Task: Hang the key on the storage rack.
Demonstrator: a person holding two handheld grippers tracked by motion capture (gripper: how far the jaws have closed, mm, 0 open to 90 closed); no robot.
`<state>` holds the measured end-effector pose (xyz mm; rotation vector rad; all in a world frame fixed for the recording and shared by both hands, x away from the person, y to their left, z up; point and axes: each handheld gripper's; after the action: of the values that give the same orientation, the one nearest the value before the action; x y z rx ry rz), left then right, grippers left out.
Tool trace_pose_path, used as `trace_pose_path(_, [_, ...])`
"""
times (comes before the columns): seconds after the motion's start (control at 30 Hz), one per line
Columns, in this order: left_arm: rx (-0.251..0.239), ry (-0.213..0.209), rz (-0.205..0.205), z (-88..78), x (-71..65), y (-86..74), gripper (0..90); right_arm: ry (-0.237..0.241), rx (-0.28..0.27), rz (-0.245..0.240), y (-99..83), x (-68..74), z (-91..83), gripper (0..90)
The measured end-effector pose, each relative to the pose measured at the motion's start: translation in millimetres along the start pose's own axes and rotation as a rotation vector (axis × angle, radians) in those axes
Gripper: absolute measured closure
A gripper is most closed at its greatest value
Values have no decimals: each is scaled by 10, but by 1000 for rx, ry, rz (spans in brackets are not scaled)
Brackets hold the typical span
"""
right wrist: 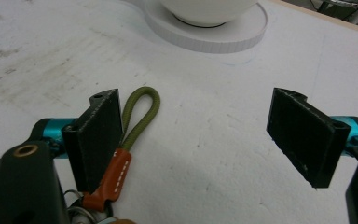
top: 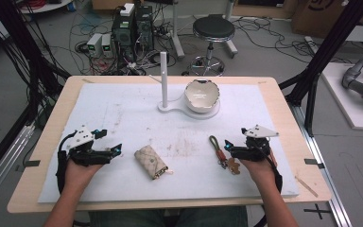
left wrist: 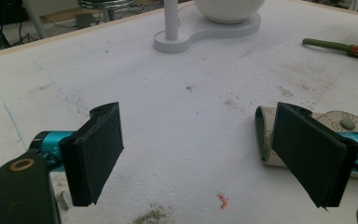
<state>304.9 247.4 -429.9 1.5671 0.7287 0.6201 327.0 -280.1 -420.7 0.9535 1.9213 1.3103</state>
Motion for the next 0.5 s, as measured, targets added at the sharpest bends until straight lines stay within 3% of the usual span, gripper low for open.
trace_pose_path(0.23, [0,16,-1,-45,30,3,168,22,26,-18,14,109,26,187])
trace_pose_path(0.5, [8,18,-2,-64,39,-5,168,70,130,-50,-37,232,138,187])
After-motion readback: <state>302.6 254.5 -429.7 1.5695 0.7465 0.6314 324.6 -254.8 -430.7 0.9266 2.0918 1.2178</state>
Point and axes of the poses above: each handheld gripper's, and its own axes: z roughly forward along the jaws, y roughly out of its top, x roughly to its left, and after that the axes turned 15 degrees about -x, right-handed
